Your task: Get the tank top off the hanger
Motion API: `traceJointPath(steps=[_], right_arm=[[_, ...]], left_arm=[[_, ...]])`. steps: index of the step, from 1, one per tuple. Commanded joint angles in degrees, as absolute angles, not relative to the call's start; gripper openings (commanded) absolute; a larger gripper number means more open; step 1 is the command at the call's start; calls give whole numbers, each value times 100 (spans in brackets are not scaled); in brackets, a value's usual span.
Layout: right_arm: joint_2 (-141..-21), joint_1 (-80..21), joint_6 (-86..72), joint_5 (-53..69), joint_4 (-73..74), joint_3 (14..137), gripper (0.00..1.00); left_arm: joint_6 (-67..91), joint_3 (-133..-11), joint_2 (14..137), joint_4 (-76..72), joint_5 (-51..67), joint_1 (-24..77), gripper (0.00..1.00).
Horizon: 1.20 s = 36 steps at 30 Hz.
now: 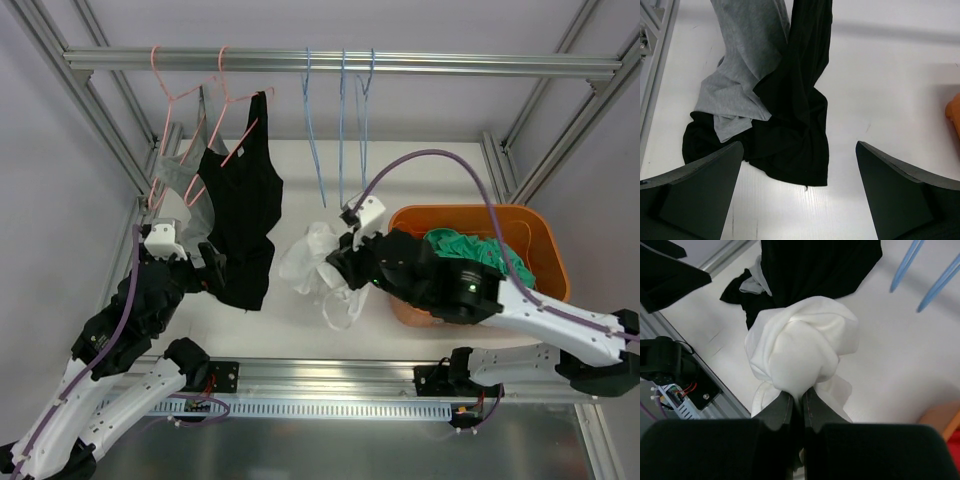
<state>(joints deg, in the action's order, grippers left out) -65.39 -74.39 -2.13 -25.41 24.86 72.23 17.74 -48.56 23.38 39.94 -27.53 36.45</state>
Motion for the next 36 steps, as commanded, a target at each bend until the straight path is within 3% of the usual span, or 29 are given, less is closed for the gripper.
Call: traceJointPath(steps=[1,7,14,21,24,36], right_arm=[[-5917,-7453,237,-2434,3242,7812,0],[-5345,-7296,633,-3339,4577,8543,0],[-4756,-6453,624,-4051,4975,8148,0],[-4869,-3889,571,-2568,4615,7296,0],[-5079,-3351,492,-2127,4167,6743,0],[-6257,-2831,-281,-1697,2339,4580,0]], left_arm=[[1644,-4816,2259,3946,-2953,3691,99],[1644,-4816,2224,3938,-2953,3700,99],[1635,-4816,2232,3929,-2936,3691,99],[1644,-4816,2250,3946,-2874,3700,99],[1687,-4825,2224,3946,-2953,3691,99],[2013,-5886,2451,3964,-2681,3700,99]])
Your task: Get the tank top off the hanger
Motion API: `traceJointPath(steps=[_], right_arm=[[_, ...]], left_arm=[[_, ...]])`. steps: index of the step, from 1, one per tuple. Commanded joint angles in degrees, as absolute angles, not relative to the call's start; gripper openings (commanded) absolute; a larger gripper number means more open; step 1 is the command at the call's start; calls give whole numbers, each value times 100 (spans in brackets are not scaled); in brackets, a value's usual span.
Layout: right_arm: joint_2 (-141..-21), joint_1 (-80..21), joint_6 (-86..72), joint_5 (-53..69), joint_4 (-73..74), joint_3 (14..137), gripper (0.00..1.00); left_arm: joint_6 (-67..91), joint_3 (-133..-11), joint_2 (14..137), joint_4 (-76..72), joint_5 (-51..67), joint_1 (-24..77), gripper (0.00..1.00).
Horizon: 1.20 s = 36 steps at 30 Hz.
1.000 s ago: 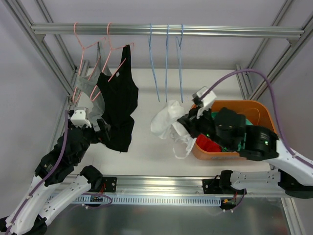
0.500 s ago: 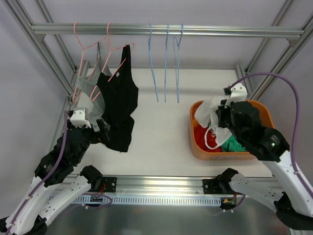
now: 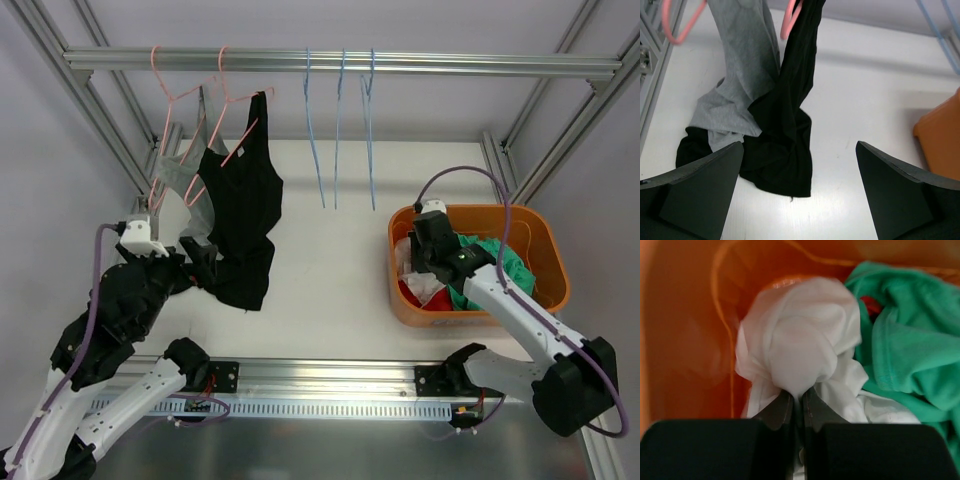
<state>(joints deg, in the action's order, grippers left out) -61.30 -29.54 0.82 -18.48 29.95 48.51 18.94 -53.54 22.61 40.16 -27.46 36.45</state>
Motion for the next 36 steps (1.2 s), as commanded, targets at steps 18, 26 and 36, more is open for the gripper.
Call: traceJointPath(steps=[18,26,36], right_arm=[[-4088,-2813,122,-2146,4341,6117,77],[-3376,-2813,501,-801,4228,5950,84],[-3366,-2813,545,182,3868,5678,83]], left_arm=[[985,-9990,6342,4140,-2874,3385,99],[-158,-11477,7874,4157,-1487,2217,99],[-203,-11628,8701,4157,182,1082,66]])
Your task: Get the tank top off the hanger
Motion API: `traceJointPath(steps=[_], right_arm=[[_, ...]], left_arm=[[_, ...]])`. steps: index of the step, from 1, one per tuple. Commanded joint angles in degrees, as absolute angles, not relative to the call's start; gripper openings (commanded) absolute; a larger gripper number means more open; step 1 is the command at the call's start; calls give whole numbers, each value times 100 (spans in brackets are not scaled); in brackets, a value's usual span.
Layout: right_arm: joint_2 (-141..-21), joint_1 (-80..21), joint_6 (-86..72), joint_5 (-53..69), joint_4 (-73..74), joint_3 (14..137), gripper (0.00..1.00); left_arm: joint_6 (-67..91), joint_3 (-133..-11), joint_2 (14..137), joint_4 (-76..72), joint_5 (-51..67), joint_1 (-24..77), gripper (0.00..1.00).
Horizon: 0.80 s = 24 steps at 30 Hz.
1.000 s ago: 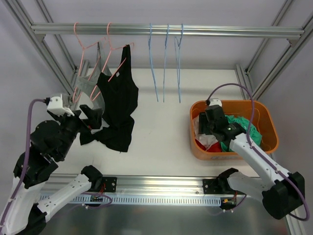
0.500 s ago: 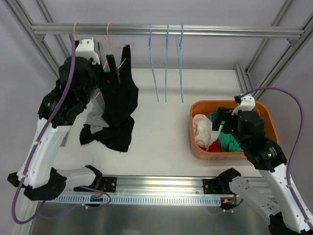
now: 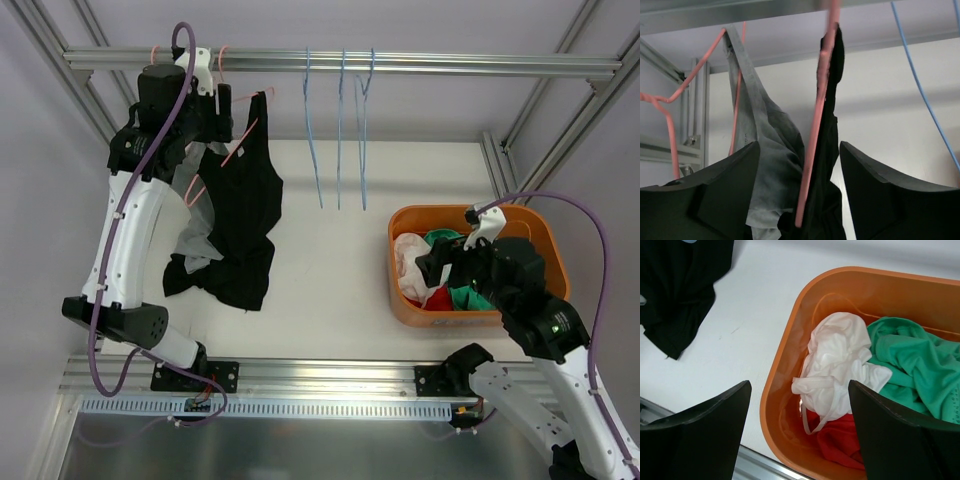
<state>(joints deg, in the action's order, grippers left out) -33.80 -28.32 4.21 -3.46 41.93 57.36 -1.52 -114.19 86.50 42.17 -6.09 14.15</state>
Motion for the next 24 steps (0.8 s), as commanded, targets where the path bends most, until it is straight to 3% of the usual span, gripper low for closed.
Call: traceJointPath(steps=[1,2,7,14,24], right_arm=[[-3366,-2821,554,185,3858,5660,83],[-3375,-2821,562,185,3832,5651,83],[-3428,-2821,563,220,3744,5642,83],[-3428,-2812,580,185,3718,5581,82],[-3489,-2813,598,299,3630,5581,82]], left_arm=[[-185,-11654,8745,4157,254,1029,62],[-185,-11654,8797,4166,324,1002,49],[-158,-11733,8964,4166,527,976,41],[35,-11795,9018,4148,589,967,1],[993,-11997,8649,3675,325,976,0]])
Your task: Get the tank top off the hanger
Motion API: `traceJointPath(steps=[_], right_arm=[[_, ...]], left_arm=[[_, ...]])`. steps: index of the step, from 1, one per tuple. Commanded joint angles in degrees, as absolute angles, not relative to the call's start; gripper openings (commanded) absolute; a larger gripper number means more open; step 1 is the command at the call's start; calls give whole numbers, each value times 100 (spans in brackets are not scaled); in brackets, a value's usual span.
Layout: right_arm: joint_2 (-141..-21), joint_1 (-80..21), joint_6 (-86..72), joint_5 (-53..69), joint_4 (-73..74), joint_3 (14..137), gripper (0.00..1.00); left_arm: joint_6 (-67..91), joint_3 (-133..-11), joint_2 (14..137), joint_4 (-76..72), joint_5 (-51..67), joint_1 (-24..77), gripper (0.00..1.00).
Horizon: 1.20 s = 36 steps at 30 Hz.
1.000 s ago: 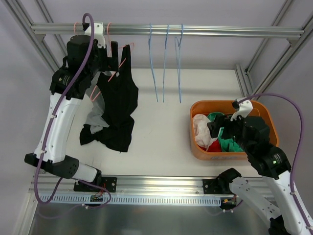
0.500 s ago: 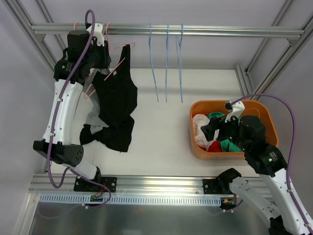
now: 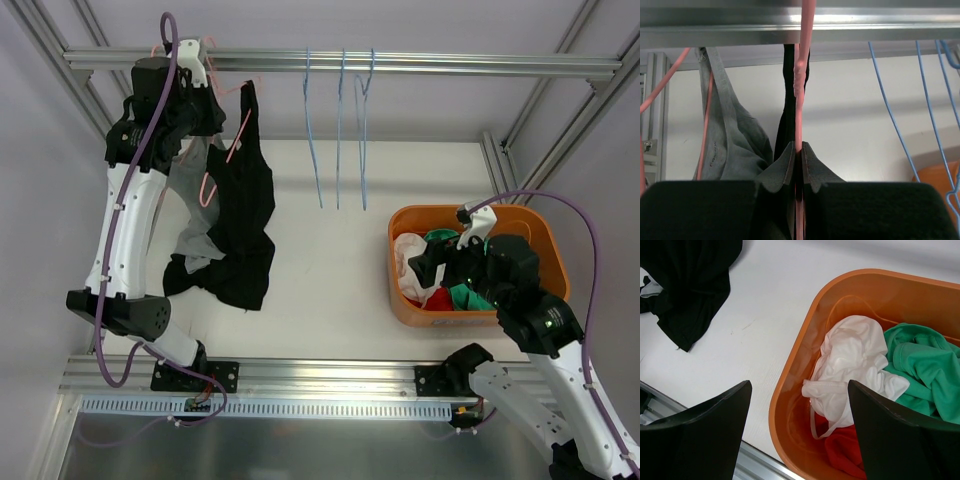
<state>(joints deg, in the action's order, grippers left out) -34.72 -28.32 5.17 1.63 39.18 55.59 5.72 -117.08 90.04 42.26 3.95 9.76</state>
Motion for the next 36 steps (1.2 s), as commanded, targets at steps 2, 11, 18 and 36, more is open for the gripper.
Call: traceJointPath(steps=[2,11,18,36], right_arm=[[-3489,-2813,598,316,3630,5572,82],[-3480,-2821,580,579,3507,5598,83],[-3419,-2813,545,1747,2955,5581,83],[-5182,-5157,491,1702,1538,6907,80]], left_arm=[[1028,-11997,8596,3578,316,976,0],[1265,-11339,7964,3393,887,984,0],[1415,-10460,7085,3269,1458,976,0],[2301,-7085,2394,3287,3796,984,0]])
